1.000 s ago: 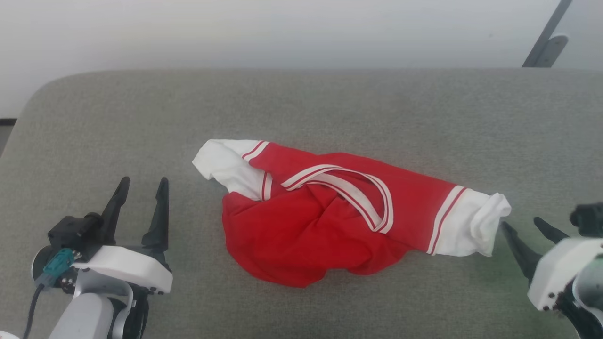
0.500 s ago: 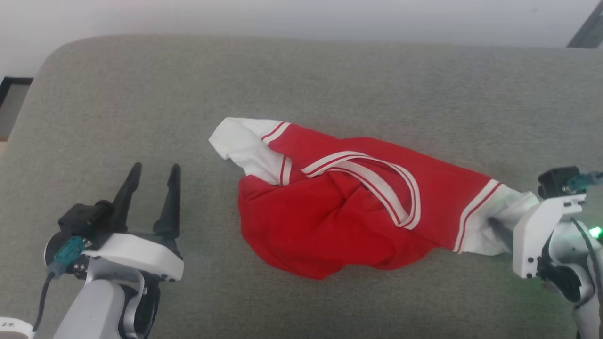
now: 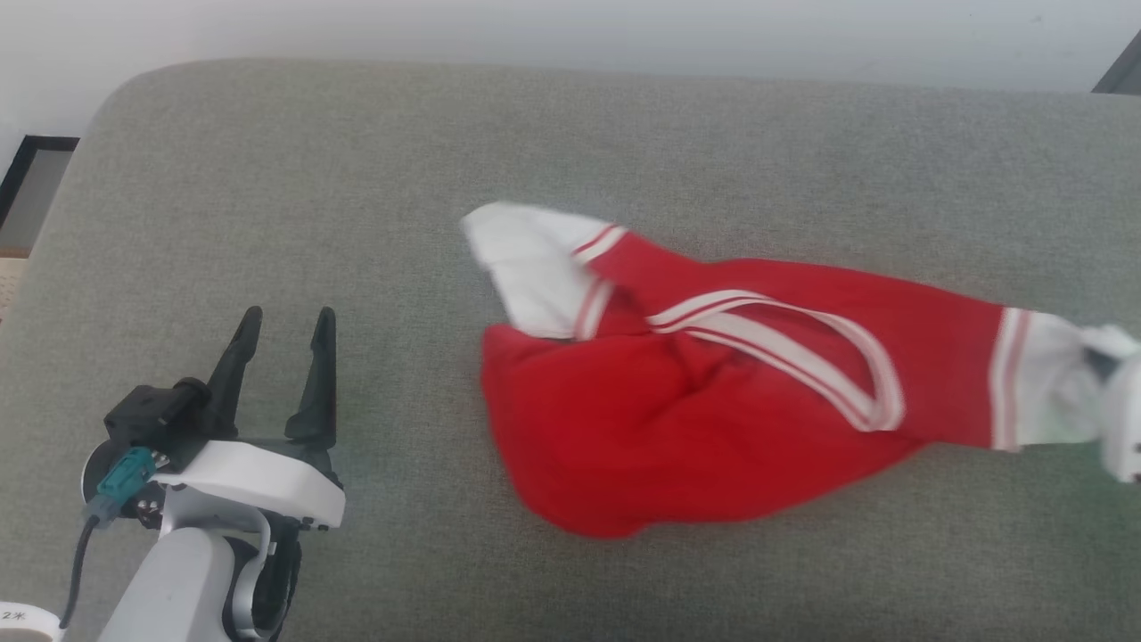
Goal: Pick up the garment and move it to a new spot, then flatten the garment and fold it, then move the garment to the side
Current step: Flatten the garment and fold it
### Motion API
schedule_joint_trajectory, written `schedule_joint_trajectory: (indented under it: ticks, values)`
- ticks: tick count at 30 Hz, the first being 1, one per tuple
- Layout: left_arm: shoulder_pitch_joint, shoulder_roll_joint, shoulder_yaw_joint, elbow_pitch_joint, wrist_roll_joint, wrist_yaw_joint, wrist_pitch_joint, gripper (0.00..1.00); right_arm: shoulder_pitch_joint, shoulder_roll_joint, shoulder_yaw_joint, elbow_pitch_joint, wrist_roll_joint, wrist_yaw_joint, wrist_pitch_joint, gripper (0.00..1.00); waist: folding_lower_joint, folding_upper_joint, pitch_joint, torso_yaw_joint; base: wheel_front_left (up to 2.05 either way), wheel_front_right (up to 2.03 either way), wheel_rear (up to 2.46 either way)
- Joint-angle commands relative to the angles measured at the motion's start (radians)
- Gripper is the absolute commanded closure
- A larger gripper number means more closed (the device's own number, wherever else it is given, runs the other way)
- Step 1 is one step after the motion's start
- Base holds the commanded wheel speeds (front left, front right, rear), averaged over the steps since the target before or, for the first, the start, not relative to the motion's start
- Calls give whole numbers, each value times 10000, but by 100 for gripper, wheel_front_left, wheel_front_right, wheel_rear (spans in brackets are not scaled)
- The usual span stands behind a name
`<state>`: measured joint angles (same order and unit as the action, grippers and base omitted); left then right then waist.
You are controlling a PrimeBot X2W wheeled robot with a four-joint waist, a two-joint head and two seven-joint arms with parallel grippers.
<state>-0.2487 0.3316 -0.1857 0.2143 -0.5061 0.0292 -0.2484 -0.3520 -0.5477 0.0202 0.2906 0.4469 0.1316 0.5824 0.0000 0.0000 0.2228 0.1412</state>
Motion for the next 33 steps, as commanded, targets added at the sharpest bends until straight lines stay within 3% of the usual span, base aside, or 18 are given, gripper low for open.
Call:
schedule_joint_trajectory:
  ticks: [1,4,9,11,12,18,25,29,33]
  values:
    - [43,-18,17,23,-46,-49,-69,0,108,-139,-166,30,-29,-17,31,100,0,0,-1,9,0,0,0]
    - [22,-59,-39,56,-14,-64,-85,0,205,-368,-382,368,-7,-17,19,100,0,0,2,46,0,0,0]
    - [-7,-80,-141,189,-36,-168,-91,0,95,-140,-295,1296,124,-17,-178,100,0,0,-67,72,0,0,0]
    - [-21,-51,-207,247,-107,-268,-18,0,-21,-101,-148,1611,72,-17,-341,37,0,0,-116,56,0,0,0]
    - [-52,-32,-238,261,-140,-326,37,0,-61,-61,-69,1727,73,-15,-396,0,0,0,-138,43,0,0,0]
    - [-398,245,-435,199,-278,-643,770,0,-255,-175,257,1788,325,-15,-494,0,0,0,-310,-206,0,0,0]
    - [-969,626,-631,-108,-445,-863,1942,0,31,-239,189,789,357,-15,-1288,0,0,0,-478,-658,0,0,0]
    - [-1501,823,-872,-291,-763,-1063,3033,0,278,27,-198,-50,-6,-15,-2277,0,0,0,-516,-1031,0,0,0]
    - [-2225,990,-1198,-363,-1071,-1225,4400,0,507,690,-678,-948,-718,-15,-3582,0,0,0,-465,-1482,0,0,0]
